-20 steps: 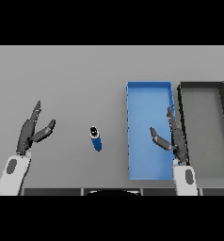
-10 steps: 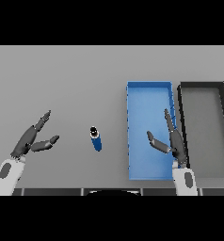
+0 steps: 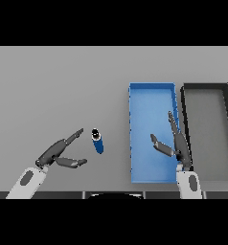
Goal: Pick up the blue pipe and place it into the blue bin.
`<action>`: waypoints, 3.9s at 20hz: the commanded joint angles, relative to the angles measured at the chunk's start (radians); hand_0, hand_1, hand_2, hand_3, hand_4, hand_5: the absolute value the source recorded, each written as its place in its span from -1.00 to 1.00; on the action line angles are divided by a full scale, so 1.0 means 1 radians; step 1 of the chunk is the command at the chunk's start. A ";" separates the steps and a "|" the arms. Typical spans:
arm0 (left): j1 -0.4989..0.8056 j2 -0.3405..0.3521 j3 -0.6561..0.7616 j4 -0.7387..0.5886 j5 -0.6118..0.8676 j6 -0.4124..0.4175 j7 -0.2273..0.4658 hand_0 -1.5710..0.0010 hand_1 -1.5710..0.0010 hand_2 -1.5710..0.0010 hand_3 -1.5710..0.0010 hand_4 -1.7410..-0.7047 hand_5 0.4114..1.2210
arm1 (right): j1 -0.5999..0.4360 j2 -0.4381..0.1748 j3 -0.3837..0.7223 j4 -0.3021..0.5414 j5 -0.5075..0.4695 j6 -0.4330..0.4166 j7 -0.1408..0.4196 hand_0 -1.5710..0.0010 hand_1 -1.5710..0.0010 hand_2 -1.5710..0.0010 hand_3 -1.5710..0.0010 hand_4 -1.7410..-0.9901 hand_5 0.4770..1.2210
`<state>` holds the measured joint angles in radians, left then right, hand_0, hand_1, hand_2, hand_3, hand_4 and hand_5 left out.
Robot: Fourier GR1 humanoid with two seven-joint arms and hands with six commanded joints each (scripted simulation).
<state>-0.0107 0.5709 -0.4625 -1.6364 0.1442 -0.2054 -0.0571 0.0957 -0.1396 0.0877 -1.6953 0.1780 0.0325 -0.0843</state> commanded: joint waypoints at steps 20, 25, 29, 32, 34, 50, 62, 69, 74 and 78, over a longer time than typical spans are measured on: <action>-0.180 -0.336 -0.086 0.307 -0.113 0.073 -0.076 1.00 1.00 0.93 0.95 0.16 -0.78 | 0.027 -0.014 -0.010 -0.022 0.002 0.001 -0.016 1.00 1.00 1.00 1.00 0.41 -0.53; -0.164 -0.385 -0.060 0.311 -0.042 0.064 -0.097 0.23 0.04 -0.10 -0.16 -0.42 0.23 | 0.033 -0.009 -0.006 -0.017 0.001 0.003 -0.024 1.00 1.00 1.00 1.00 0.39 -0.52; -0.172 -0.405 -0.081 0.313 -0.061 0.073 -0.105 -0.49 -0.57 -0.63 -0.62 -0.64 0.69 | 0.033 -0.007 -0.005 -0.018 -0.001 0.006 -0.015 1.00 1.00 1.00 1.00 0.37 -0.52; -0.153 -0.404 -0.089 0.275 -0.086 0.093 -0.138 -0.74 -0.78 -0.81 -0.80 -0.54 0.84 | 0.022 0.002 -0.009 -0.006 -0.015 0.007 -0.005 1.00 1.00 1.00 1.00 0.38 -0.57; -0.149 -0.416 -0.087 0.249 -0.094 0.103 -0.143 -0.83 -0.86 -0.88 -0.87 -0.50 0.90 | 0.000 0.004 -0.010 0.004 -0.013 0.002 0.006 1.00 1.00 1.00 1.00 0.40 -0.59; -0.238 -0.461 -0.066 0.043 -0.082 0.038 -0.020 -1.00 -1.00 -1.00 -1.00 -0.47 1.00 | 0.048 0.000 -0.005 -0.028 0.029 -0.028 -0.031 1.00 1.00 1.00 1.00 0.59 -0.55; -0.215 -0.484 -0.052 0.035 -0.114 -0.010 -0.022 -1.00 -1.00 -1.00 -1.00 -0.47 1.00 | 0.643 0.301 0.291 -0.416 0.175 -0.210 -0.127 1.00 0.97 0.86 1.00 0.42 -0.64; -0.207 -0.503 -0.041 0.031 -0.146 -0.026 0.004 -1.00 -1.00 -1.00 -1.00 -0.47 1.00 | 0.362 0.229 0.343 -0.545 0.170 0.051 0.259 1.00 0.99 0.87 1.00 0.28 -0.78; -0.215 -0.516 -0.031 0.038 -0.176 -0.036 0.006 -1.00 -1.00 -1.00 -1.00 -0.47 1.00 | 0.107 0.240 0.383 -0.541 0.212 0.157 0.462 1.00 1.00 0.94 1.00 0.18 -0.78; -0.229 -0.520 -0.006 0.050 -0.164 -0.067 -0.012 -1.00 -1.00 -1.00 -1.00 -0.47 1.00 | -0.039 0.278 0.369 -0.474 0.175 0.222 0.564 1.00 1.00 0.94 1.00 0.22 -0.79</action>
<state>-0.2406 0.0509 -0.4689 -1.5865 -0.0211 -0.2738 -0.0695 0.0567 0.1388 0.4563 -2.1601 0.3547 0.2538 0.4801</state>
